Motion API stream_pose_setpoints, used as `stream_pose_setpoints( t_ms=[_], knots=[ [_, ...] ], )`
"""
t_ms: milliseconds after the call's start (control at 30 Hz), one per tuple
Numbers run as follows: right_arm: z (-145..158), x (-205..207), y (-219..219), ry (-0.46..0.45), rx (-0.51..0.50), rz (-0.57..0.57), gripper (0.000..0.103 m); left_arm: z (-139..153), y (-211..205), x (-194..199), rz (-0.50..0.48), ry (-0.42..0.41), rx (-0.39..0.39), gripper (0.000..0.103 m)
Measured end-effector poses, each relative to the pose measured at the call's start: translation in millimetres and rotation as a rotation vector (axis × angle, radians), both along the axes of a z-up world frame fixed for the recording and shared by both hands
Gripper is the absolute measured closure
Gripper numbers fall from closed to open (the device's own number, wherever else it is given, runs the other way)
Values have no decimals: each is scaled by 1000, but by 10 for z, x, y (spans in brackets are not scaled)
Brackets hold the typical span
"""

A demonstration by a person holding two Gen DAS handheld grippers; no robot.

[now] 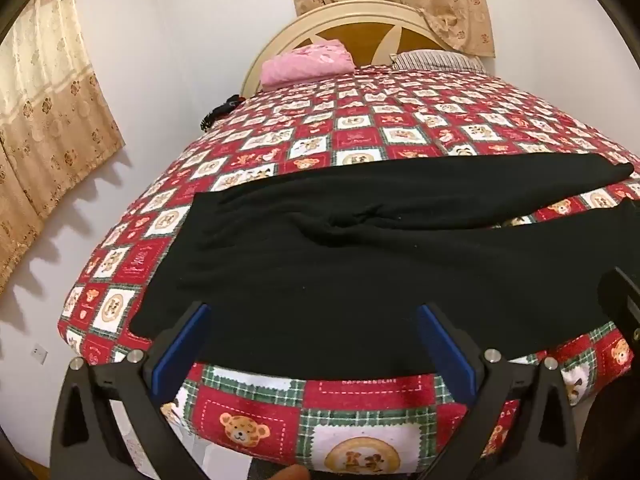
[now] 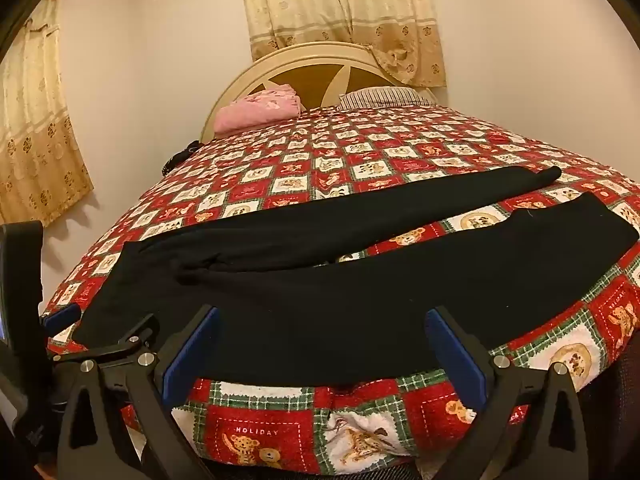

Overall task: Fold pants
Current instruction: 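Move both grippers toward the waistband of the black pants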

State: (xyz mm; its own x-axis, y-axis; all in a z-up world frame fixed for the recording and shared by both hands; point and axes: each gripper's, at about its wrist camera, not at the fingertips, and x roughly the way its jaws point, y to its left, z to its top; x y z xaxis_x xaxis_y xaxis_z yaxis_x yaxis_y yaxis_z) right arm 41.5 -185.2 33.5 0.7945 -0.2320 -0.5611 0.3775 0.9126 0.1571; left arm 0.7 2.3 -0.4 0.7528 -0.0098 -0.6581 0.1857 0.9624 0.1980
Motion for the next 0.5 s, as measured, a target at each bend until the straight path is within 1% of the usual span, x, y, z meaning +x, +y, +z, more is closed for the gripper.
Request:
stream_pose_setpoints(
  t_ms=[33,67,133,267,300,333,500],
  knots=[
    [7,-7,-1,-5,-6,-3,1,-1,13,2,6,6,-9,0],
    [13,-14,-3,-10,-12,-7,1,-6,-36,15,0,13,4,0],
    [19,-21,-6,-15,-24,-10,1,-8,28,51,4,33,-25,0],
    [13,-32,-35,-4,-33,-11,1,-66,-55,57,-6,59,-24,0],
    [-17,10,4,-1,-33,-12,1,-75,14,36,-9,57,-48,0],
    [20,-33,-35,7,-18,-35,1,-67,10,24,-12,57,-51,0],
    [15,-49,-64,-1,-12,-48,1,-48,11,27,-16,54,-49,0]
  ],
)
